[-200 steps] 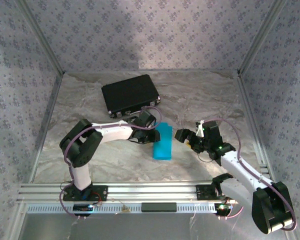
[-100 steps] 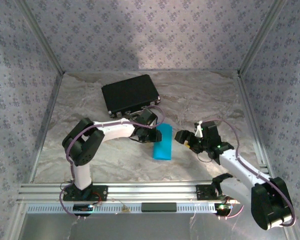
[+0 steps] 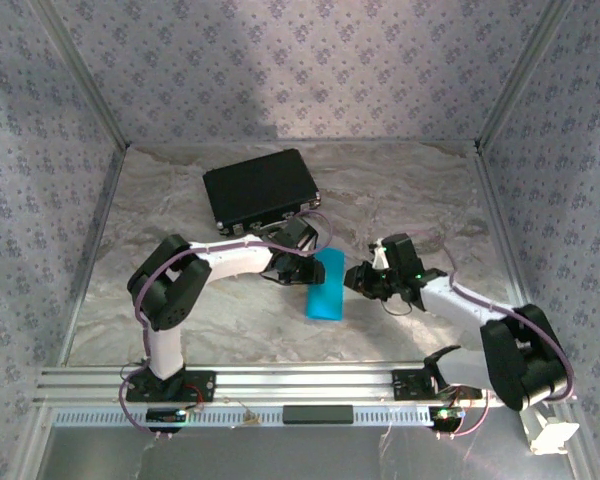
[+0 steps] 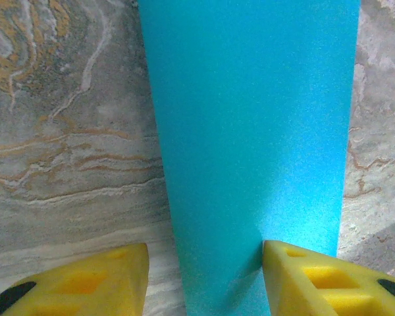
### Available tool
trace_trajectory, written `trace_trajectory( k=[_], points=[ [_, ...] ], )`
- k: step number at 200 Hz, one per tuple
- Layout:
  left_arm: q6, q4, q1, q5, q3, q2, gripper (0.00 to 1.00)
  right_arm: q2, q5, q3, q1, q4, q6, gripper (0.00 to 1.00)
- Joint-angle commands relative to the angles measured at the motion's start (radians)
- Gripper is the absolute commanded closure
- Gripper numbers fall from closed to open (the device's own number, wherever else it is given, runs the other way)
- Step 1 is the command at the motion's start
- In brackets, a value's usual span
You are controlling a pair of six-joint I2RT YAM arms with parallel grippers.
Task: Fold a paper plane with a square sheet of paper (pick it up from the middle)
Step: Hold the square sheet of paper at the center of the table.
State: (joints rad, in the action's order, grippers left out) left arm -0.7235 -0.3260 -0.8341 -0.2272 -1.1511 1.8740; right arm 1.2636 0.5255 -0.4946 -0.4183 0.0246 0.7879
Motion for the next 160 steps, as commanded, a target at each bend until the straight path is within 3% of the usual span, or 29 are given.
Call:
trace_trajectory(
  k=[1, 61, 94, 129, 160],
  points=[
    [-0.002, 0.034, -0.02, -0.021, -0.021, 0.03, 0.51, 0.055, 0.018, -0.039, -0.018, -0.031, -0.013, 0.78],
    [-0.007, 0.033, -0.02, -0.018, -0.019, 0.03, 0.51, 0.213, 0.038, -0.095, -0.023, 0.0, -0.074, 0.85],
    [-0.029, 0.053, -0.023, -0.018, -0.009, 0.014, 0.5, 0.299, 0.009, -0.13, -0.013, 0.115, -0.189, 0.87],
    [-0.092, 0.131, -0.026, -0.012, 0.048, -0.058, 0.43, 0.362, 0.04, -0.149, -0.016, 0.134, -0.236, 0.89],
    [-0.158, 0.168, -0.02, 0.038, 0.114, -0.144, 0.31, 0.386, 0.066, -0.209, -0.036, 0.191, -0.313, 0.88]
  ],
)
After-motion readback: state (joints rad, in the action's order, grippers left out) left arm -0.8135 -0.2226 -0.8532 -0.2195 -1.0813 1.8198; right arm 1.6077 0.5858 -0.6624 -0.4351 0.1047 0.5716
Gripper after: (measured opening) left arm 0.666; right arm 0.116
